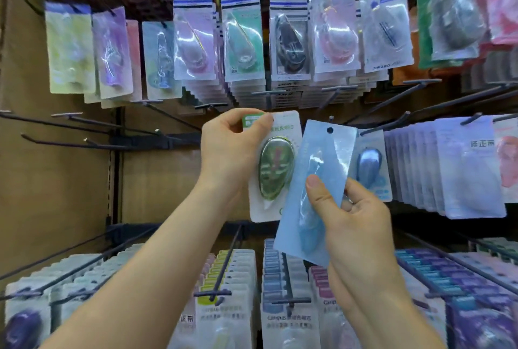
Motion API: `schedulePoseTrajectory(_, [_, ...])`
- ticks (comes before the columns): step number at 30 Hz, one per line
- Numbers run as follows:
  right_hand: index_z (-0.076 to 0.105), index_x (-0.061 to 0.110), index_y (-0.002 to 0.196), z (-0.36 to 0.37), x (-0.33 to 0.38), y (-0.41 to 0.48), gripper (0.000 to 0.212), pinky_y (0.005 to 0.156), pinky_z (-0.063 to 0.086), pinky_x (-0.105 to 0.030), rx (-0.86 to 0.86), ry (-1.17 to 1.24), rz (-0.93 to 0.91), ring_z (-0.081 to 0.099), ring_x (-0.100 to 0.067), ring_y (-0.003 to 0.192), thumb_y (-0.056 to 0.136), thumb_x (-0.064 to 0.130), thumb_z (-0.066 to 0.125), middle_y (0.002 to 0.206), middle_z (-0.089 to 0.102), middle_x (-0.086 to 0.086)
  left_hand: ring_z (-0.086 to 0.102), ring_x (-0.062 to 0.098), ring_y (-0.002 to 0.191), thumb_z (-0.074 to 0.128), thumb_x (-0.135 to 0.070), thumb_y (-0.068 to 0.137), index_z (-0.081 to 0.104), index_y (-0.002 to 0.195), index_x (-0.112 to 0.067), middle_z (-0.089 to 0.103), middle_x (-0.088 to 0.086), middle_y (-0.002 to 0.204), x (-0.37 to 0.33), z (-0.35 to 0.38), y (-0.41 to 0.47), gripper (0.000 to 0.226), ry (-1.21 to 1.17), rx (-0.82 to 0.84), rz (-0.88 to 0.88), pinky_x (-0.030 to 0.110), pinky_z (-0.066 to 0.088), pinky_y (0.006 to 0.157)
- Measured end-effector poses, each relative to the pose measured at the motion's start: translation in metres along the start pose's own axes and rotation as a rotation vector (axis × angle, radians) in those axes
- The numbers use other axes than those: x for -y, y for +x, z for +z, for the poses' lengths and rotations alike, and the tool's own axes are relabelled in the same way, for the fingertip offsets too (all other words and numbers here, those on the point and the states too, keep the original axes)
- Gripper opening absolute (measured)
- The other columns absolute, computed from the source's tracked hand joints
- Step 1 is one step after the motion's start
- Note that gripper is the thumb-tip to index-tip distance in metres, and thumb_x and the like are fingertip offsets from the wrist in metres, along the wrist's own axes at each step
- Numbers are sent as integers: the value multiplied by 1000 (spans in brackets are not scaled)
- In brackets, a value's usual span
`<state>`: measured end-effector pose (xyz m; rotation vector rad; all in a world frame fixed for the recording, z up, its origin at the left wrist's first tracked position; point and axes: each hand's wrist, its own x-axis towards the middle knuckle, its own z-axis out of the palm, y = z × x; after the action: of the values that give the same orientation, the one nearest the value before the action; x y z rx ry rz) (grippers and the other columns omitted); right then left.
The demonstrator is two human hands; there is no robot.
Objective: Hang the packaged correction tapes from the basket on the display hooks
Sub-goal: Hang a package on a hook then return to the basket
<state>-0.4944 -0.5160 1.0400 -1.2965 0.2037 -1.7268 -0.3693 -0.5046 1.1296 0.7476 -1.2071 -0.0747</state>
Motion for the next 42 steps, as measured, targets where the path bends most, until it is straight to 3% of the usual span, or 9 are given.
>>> schedulePoseTrajectory(8, [73,14,96,3,-10,3,12,68,61,-39,-35,-10,33,74,-19,75,88,21,69,84,77,-5,67,30,81,59,-24,98,71,86,-14,74,19,96,10,2,4,19,-139,69,-197,56,56,84])
schedulePoseTrajectory(12, [73,15,95,4,-14,7,10,68,61,-42,-64,-35,45,75,-20,76,87,21,70,83,77,-3,72,27,94,52,-23,101,62,114,-20,75,8,101,16,-2,-1,17,-121,110,-273,49,58,86])
schedulePoseTrajectory(14, [74,15,93,3,-17,11,9,71,62,-45,-79,-59,34,75,-23,79,87,21,71,83,77,-4,73,22,93,60,-19,96,51,128,-31,74,3,101,21,-15,-10,35,-64,170,-239,46,59,83])
schedulePoseTrajectory(17, [74,16,89,3,-20,16,7,70,62,-44,-95,-86,11,74,-24,78,88,22,71,81,77,-4,74,19,88,70,-10,88,41,134,-45,75,4,97,22,-35,-24,65,12,279,-143,37,59,76])
schedulePoseTrajectory(21, [73,16,95,4,-22,24,11,67,62,-40,-61,-132,30,74,-20,79,89,24,70,85,77,-2,75,19,82,75,-9,84,44,132,-47,76,3,92,26,-40,-27,69,60,319,-125,33,60,67])
schedulePoseTrajectory(30, [55,28,106,-27,-5,46,20,65,48,-31,23,-895,-86,60,-15,92,93,43,61,102,62,6,74,11,83,75,-17,86,50,137,-39,71,-1,105,70,-30,9,61,314,338,-157,28,61,66])
schedulePoseTrajectory(34, [57,32,89,-40,0,52,14,64,51,-30,11,-818,-73,63,-9,85,91,44,64,93,65,12,70,15,93,76,-22,86,50,139,-37,68,-2,117,103,-20,40,61,536,306,-104,30,60,73])
schedulePoseTrajectory(37, [62,31,95,-46,1,53,10,65,50,-27,51,-693,-9,67,-11,87,92,39,64,95,69,10,67,20,103,71,-17,88,49,139,-35,62,0,131,122,-12,54,58,590,292,-117,34,58,83])
schedulePoseTrajectory(42, [68,30,105,-59,0,53,13,84,59,-44,102,-496,144,72,-19,92,92,34,66,97,75,5,65,19,90,65,-12,93,45,138,-29,63,7,124,140,5,64,52,523,318,-167,14,46,51])
